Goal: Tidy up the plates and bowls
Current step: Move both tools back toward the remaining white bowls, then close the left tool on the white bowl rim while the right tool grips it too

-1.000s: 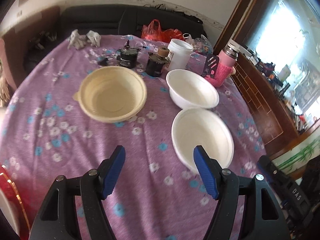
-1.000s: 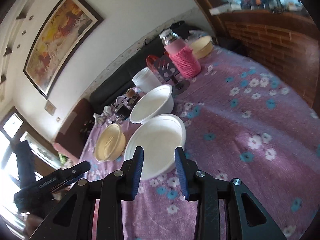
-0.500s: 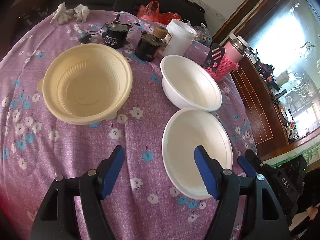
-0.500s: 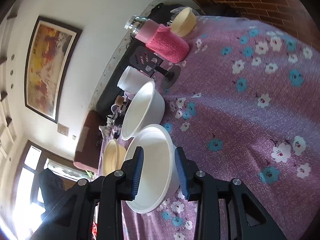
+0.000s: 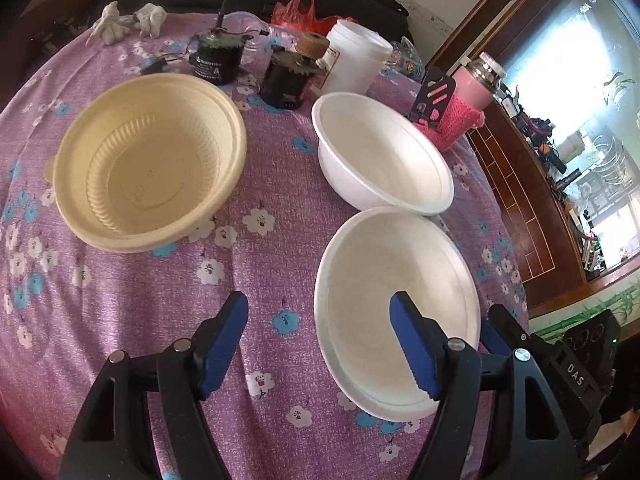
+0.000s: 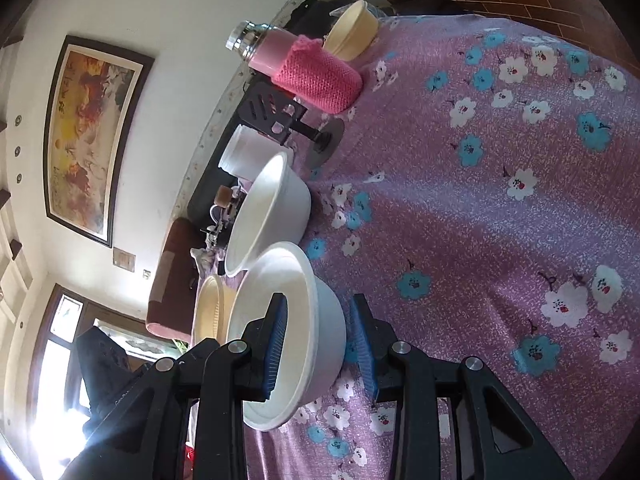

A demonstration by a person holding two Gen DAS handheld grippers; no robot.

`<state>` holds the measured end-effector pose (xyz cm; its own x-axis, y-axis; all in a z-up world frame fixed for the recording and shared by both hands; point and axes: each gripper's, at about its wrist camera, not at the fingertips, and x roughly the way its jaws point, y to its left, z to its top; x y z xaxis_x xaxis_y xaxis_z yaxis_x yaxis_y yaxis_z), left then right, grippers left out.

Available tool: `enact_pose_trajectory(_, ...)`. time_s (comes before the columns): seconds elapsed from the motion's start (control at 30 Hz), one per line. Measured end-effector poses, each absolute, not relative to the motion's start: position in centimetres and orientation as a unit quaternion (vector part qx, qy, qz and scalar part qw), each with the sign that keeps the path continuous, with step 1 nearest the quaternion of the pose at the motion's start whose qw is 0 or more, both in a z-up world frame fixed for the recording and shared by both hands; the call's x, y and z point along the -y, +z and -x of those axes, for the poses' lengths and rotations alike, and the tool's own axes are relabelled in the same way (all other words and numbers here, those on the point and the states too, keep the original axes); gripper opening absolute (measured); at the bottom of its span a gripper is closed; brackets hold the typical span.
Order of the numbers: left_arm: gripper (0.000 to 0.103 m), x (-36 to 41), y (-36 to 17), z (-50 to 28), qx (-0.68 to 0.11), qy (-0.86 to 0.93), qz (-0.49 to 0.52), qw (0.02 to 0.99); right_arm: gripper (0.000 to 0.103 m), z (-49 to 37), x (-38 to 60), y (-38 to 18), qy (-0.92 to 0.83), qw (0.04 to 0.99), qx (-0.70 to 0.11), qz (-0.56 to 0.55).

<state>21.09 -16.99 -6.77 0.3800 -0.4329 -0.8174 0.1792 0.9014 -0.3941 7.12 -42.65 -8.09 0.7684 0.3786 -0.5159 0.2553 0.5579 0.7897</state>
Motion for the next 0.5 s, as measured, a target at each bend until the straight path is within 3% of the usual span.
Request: enact_pose_trajectory(0.5,0.069,16.93,-7.62,-21.46,-0.517,-0.235,0.164,0.806,0.035,-8.08,41.67,-9.02,0.034,0.814,-0.351,-0.462)
